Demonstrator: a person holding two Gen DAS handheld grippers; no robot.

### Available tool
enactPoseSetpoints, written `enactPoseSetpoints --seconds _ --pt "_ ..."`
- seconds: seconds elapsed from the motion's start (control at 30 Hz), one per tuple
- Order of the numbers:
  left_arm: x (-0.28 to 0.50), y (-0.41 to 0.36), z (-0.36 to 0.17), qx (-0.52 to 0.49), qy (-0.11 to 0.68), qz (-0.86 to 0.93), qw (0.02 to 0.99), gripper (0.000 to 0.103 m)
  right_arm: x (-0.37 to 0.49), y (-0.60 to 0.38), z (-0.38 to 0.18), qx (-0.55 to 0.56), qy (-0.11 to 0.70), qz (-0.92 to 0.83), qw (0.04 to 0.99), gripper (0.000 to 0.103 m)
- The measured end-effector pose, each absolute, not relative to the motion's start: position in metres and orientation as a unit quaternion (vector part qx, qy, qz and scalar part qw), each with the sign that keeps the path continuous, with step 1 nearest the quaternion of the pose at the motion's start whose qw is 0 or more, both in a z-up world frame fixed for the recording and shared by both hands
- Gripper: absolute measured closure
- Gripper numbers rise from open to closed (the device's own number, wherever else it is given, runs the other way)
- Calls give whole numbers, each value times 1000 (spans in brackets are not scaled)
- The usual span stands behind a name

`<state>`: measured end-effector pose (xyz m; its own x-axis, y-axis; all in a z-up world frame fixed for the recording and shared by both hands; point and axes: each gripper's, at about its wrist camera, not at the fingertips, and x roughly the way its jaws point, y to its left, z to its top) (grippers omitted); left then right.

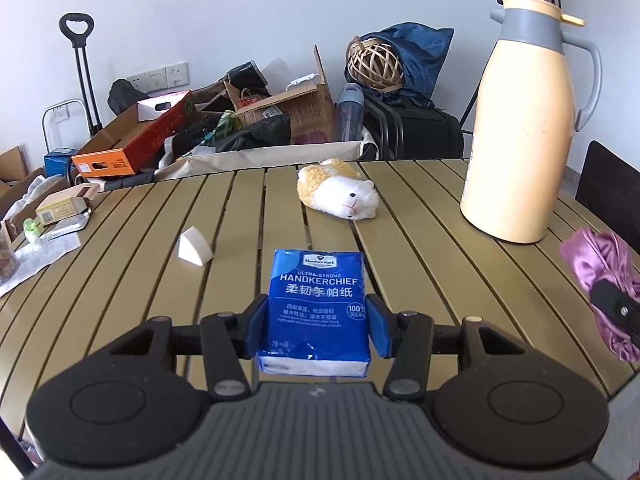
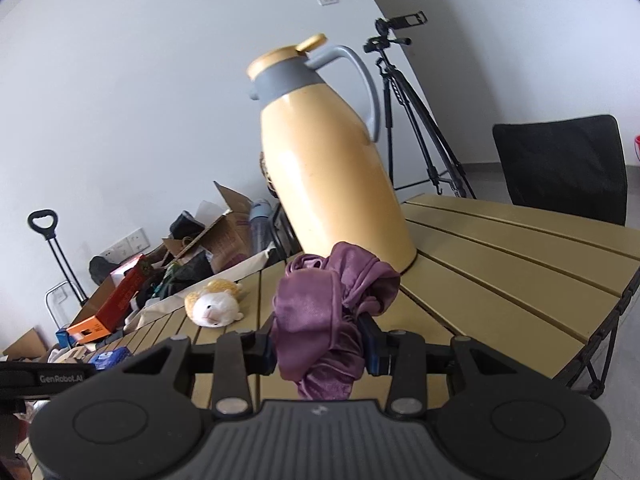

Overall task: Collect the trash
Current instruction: 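Carry the tissue pack and purple cloth down toward the black bin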

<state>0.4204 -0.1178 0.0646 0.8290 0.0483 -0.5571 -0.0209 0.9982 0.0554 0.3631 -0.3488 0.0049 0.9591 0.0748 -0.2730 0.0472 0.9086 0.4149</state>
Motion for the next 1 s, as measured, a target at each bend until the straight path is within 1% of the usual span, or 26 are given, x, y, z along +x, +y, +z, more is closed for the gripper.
enactPoseSetpoints --seconds 0.37,0.7,1.0 --pt "366 -98 70 28 275 20 961 51 322 -315 6 171 122 40 977 65" --pt "319 -80 62 13 276 21 961 51 270 -286 -12 127 143 81 978 65" --pt "274 -65 38 6 292 19 956 51 222 -261 -37 83 181 117 973 65"
